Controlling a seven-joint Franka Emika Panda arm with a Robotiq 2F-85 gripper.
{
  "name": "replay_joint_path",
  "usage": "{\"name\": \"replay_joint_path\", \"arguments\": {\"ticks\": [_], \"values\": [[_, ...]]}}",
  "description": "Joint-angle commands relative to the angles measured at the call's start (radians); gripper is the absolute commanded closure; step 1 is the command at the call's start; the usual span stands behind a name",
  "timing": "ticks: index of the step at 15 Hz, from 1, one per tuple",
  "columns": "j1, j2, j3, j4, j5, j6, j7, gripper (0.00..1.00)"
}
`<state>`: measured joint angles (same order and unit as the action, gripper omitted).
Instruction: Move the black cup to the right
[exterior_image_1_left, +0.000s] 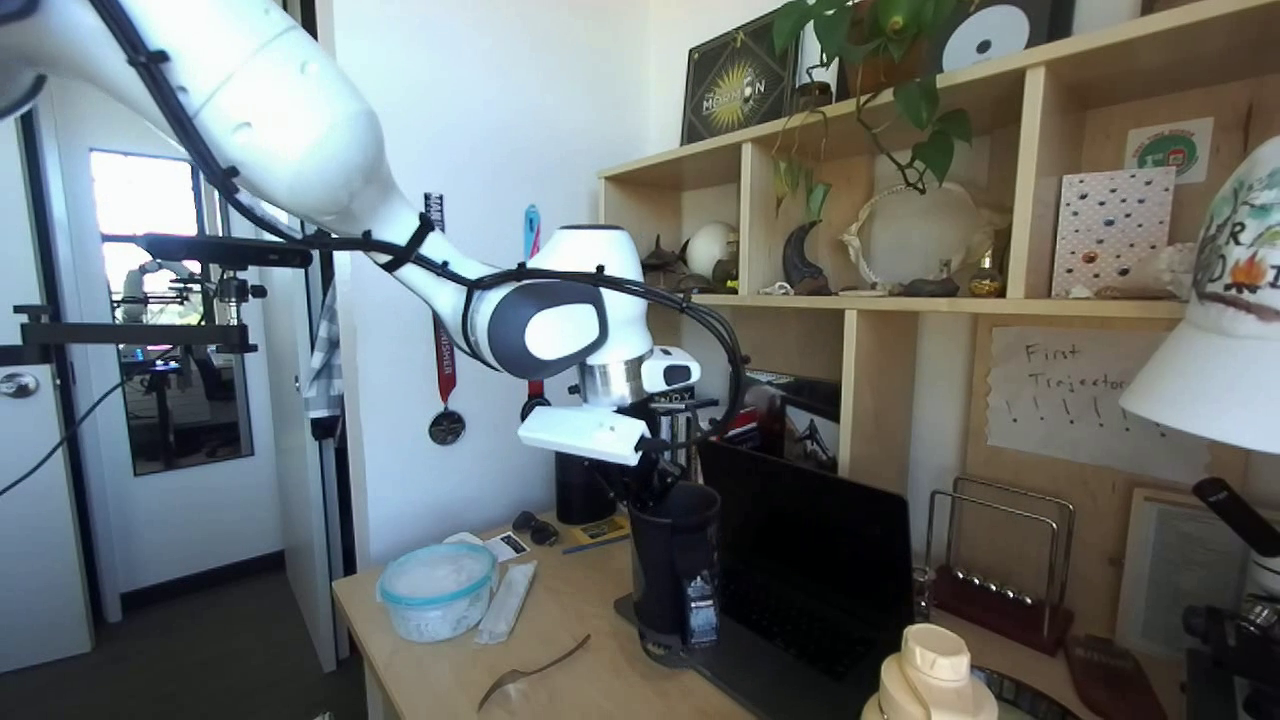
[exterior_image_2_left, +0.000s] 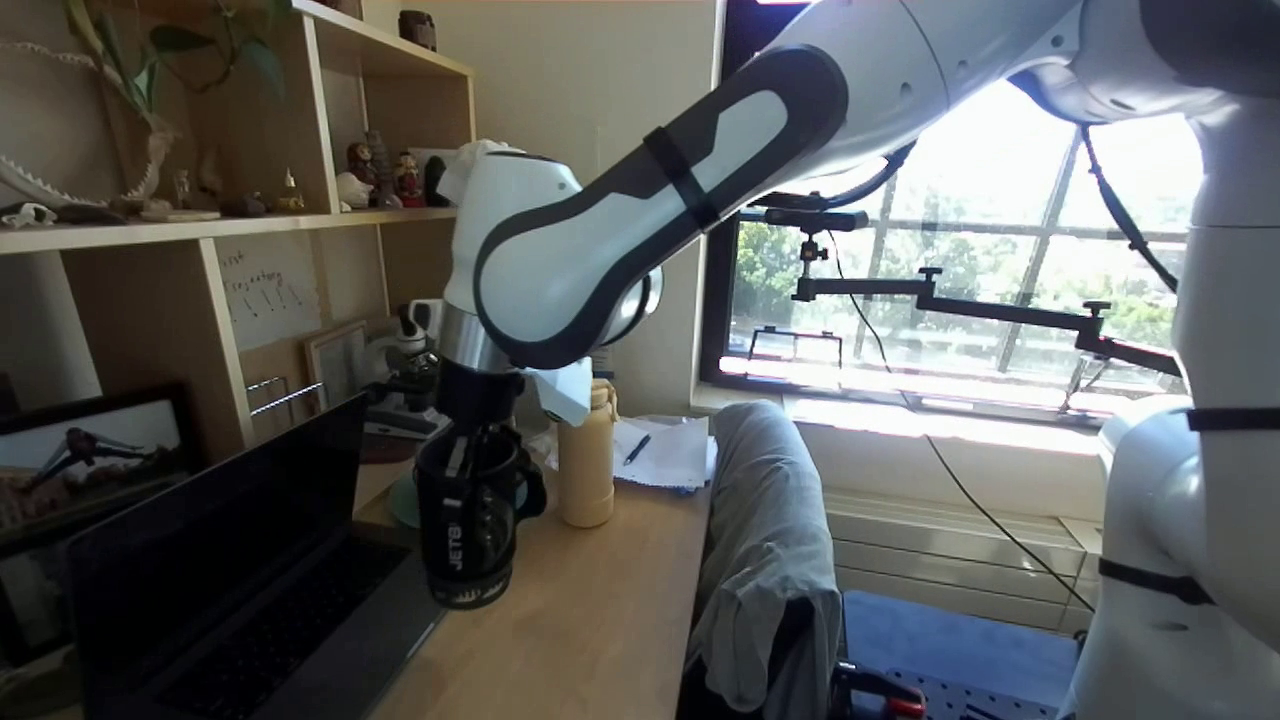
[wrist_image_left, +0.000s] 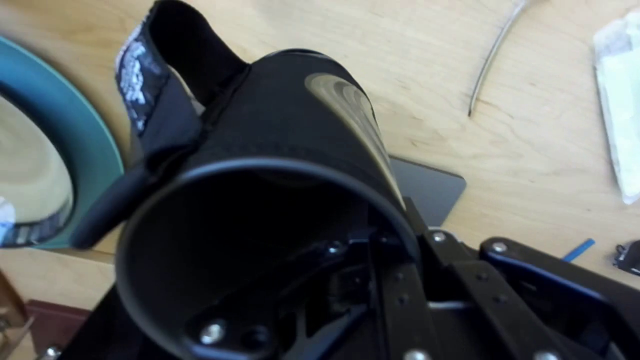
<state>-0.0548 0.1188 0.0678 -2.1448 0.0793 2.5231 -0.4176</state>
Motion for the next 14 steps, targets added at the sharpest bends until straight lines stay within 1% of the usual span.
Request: {"name": "replay_joint_path", "arguments": {"ticks": [1,4,8,11,14], "values": [[-0.004,-0.136,-0.056,-0.211,-0.037,0.135,0.102,0.95],[-0.015,-0.186,-0.107,-0.32,-0.092,0.208,0.2,0.95],[-0.045,-0.243,-0.155,-0.413,-0.138,0.221,0.317,0.95],[-0.071,-0.273,-0.176,-0.438,-0.156,0.198,0.373,0.95],[-0.1,-0.277,-0.186,-0.43,-0.18,0.187,0.44,0.95]]}}
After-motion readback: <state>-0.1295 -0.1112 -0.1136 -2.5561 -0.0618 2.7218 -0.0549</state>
